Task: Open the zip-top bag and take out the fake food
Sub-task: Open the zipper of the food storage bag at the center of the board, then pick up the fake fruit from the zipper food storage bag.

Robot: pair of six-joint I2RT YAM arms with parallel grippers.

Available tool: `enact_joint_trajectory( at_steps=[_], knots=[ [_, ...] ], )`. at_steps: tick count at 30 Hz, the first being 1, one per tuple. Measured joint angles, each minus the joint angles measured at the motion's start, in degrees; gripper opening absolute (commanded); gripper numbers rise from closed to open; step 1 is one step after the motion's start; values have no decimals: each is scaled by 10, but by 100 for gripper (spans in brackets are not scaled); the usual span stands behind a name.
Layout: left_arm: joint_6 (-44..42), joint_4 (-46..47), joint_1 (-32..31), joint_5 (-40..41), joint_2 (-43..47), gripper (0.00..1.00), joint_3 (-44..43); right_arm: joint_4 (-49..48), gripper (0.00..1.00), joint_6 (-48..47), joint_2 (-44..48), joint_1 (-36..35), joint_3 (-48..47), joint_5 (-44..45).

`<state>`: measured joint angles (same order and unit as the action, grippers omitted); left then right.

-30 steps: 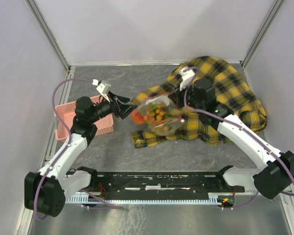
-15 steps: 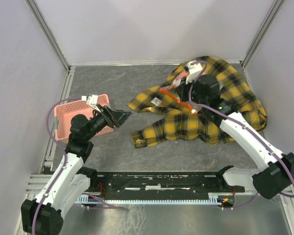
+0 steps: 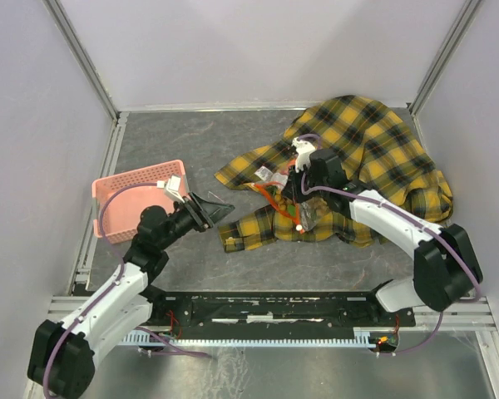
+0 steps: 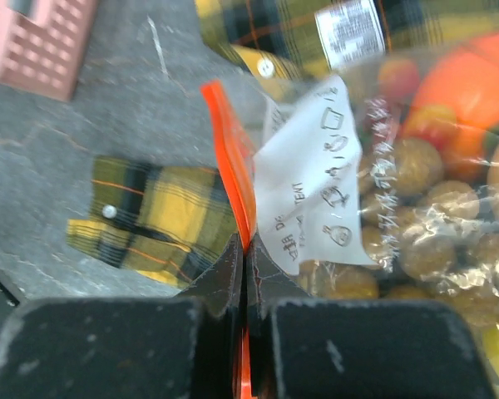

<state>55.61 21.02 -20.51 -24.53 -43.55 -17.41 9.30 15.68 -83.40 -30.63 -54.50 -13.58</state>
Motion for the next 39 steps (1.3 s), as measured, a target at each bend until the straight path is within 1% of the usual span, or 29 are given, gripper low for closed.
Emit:
enact_joint_trajectory(
  at_steps=[1,2,3,4,6,8,10,14,18,21,23,24,28,31,34,39],
  knots=[
    [0,5,-17,11,0,65,0,-7,2,1,11,0,0,-5],
    [0,11,-35,22,-2,61,0,-12,2,2,22,0,-1,-10],
    [0,20,-51,33,-5,55,0,-17,2,5,31,0,-4,-16],
    [0,32,-66,43,-12,53,0,-23,2,7,40,0,-10,-21],
    [0,57,-92,59,-35,52,0,-32,2,11,52,1,-21,-31],
    [0,78,-105,67,-63,52,0,-45,2,19,61,2,-27,-43],
    [1,96,-112,76,-91,53,0,-59,2,28,68,1,-27,-56],
    [14,134,-125,96,-136,60,-4,-79,2,42,63,1,-27,-70],
    [39,161,-137,131,-166,66,-10,-130,2,65,28,0,-17,-87],
    [62,164,-153,172,-181,70,-10,-182,2,89,-3,0,14,-106],
    [72,160,-169,201,-184,71,-10,-197,2,98,-16,0,30,-115],
    [76,154,-178,216,-184,74,-12,-201,2,100,-19,0,34,-118],
    [85,132,-214,286,-187,76,-22,-228,2,100,-21,1,41,-135],
    [89,123,-229,329,-202,76,-34,-264,2,101,-21,4,43,-150],
    [89,123,-235,351,-237,75,-50,-290,2,104,-19,8,50,-164],
    [89,146,-239,356,-300,74,-67,-313,2,114,-18,12,54,-183]
  ],
)
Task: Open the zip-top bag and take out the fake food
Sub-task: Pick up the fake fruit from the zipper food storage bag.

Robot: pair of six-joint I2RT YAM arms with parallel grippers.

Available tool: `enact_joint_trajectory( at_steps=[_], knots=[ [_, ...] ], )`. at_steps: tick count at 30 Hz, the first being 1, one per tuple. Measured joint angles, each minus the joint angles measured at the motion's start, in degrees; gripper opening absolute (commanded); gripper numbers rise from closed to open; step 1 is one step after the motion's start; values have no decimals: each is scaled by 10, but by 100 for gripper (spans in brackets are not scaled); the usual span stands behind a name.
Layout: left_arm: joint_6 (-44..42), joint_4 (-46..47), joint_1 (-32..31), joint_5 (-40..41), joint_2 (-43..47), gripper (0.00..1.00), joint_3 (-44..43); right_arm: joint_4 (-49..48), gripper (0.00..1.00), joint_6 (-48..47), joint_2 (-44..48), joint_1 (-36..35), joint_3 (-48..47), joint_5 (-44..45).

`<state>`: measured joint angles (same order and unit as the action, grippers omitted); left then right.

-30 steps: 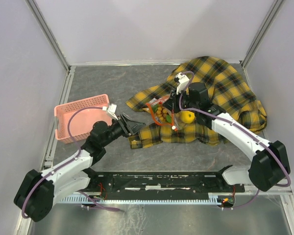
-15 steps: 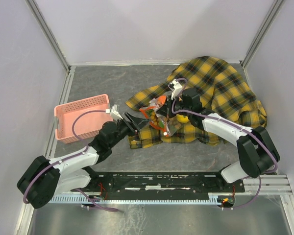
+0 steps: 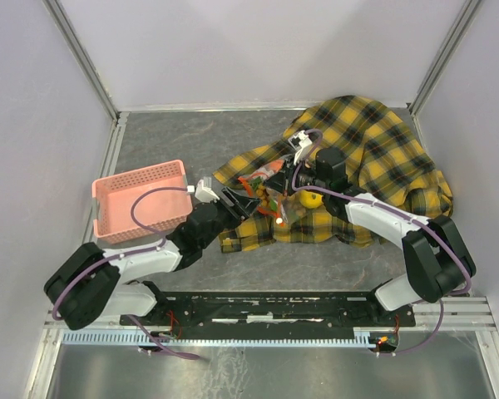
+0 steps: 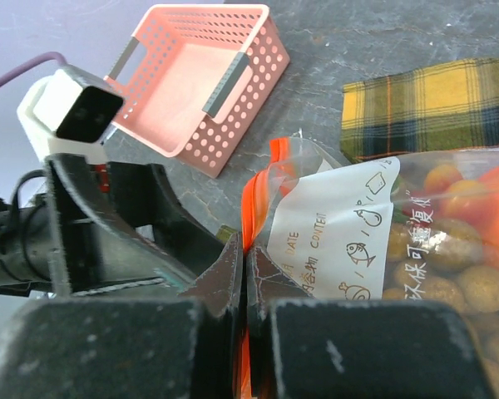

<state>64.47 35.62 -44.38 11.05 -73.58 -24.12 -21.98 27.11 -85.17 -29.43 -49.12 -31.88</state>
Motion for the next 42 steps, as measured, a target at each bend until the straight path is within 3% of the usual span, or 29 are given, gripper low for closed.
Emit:
enact_joint_trajectory(
  at_steps=[6,14,21,30,38,42],
  knots=[
    [0,18,0,2,-59,73,-37,-19,2,14,0,1,2,-28],
    [-1,10,0,28,-63,67,-52,-30,2,24,0,2,2,-49],
    [-1,2,0,35,-71,73,-54,-33,2,26,0,3,2,-56],
    [0,5,-4,30,-142,74,-92,-38,2,27,0,3,3,-61],
    [0,5,-4,35,-172,64,-112,-38,2,27,0,3,3,-66],
    [0,8,-4,35,-179,34,-115,-38,2,26,0,4,5,-67]
  ],
)
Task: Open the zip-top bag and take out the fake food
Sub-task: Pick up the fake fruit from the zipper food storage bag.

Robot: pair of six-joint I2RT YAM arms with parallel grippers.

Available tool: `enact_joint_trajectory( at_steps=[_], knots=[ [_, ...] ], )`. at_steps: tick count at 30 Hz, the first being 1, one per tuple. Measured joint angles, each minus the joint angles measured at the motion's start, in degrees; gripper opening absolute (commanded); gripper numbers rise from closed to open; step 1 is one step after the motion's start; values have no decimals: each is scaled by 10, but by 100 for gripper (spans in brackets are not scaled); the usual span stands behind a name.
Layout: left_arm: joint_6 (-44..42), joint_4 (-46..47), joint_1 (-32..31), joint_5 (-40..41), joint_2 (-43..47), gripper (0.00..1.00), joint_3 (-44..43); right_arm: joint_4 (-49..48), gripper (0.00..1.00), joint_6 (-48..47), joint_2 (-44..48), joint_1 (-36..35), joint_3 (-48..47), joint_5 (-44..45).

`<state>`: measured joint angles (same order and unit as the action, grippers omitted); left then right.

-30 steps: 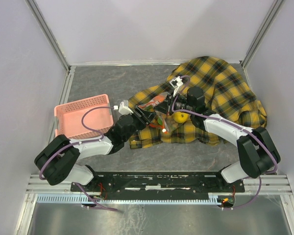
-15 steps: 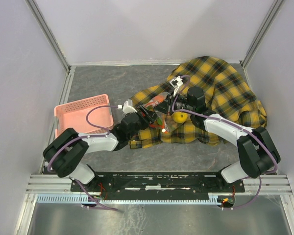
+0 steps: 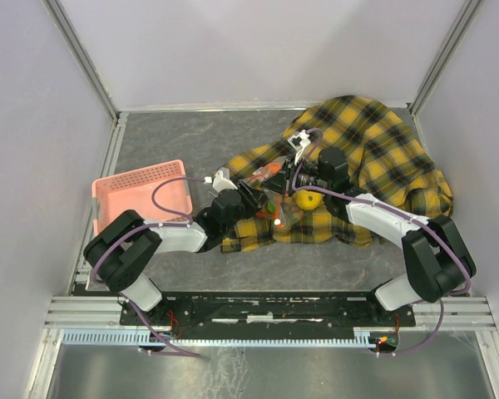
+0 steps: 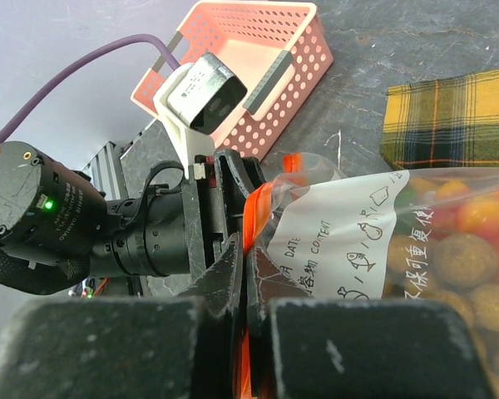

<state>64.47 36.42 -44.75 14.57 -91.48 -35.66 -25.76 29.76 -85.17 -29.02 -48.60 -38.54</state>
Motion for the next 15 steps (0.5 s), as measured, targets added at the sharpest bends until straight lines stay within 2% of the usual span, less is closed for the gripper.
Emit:
enact_joint_trajectory(
  at_steps=[2,6,15],
  knots=[
    [0,6,0,1,0,25,0,1,2,0,0,0,0,0],
    [-1,9,0,3,6,18,1,5,2,-7,0,0,1,1],
    [-35,-40,0,4,89,15,8,80,2,-43,0,10,0,58]
  ],
)
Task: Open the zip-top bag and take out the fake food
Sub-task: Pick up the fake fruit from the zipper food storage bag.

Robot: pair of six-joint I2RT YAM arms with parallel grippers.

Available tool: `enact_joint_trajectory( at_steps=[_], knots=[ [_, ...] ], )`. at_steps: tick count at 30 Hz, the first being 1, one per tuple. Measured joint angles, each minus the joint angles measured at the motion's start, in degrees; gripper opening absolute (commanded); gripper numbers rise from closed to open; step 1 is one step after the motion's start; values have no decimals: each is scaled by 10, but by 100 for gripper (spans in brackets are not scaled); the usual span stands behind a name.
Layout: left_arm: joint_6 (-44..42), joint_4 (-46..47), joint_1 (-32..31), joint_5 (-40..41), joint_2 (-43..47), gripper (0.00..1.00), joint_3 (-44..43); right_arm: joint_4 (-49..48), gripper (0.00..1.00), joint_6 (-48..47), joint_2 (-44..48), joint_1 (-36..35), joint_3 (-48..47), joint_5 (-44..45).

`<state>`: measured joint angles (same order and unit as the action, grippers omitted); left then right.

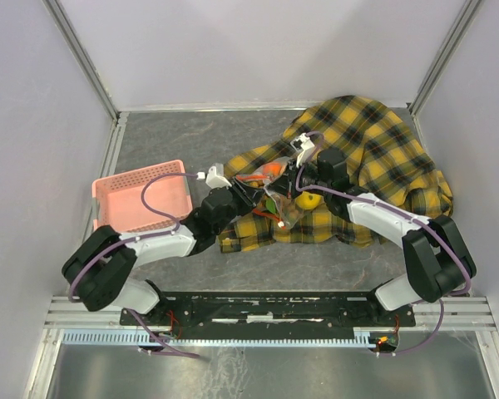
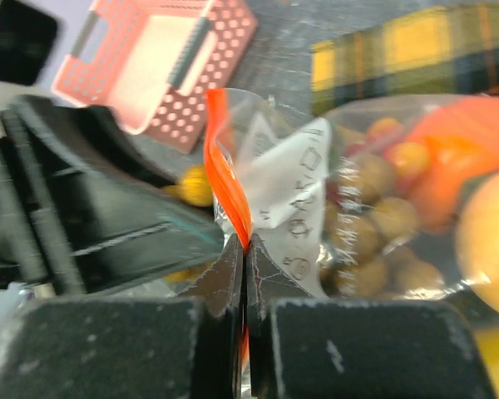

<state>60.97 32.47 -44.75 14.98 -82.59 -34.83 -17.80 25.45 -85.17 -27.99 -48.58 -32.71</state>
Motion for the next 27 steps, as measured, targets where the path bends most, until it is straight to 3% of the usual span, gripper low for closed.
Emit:
enact_joint_trajectory(
  at_steps=[14,27],
  knots=[
    [-50,-92,0,-13,87,13,6,56,2,-5,0,14,0,105],
    [-106,-143,0,-15,166,13,10,3,2,3,-14,14,5,43]
  ],
)
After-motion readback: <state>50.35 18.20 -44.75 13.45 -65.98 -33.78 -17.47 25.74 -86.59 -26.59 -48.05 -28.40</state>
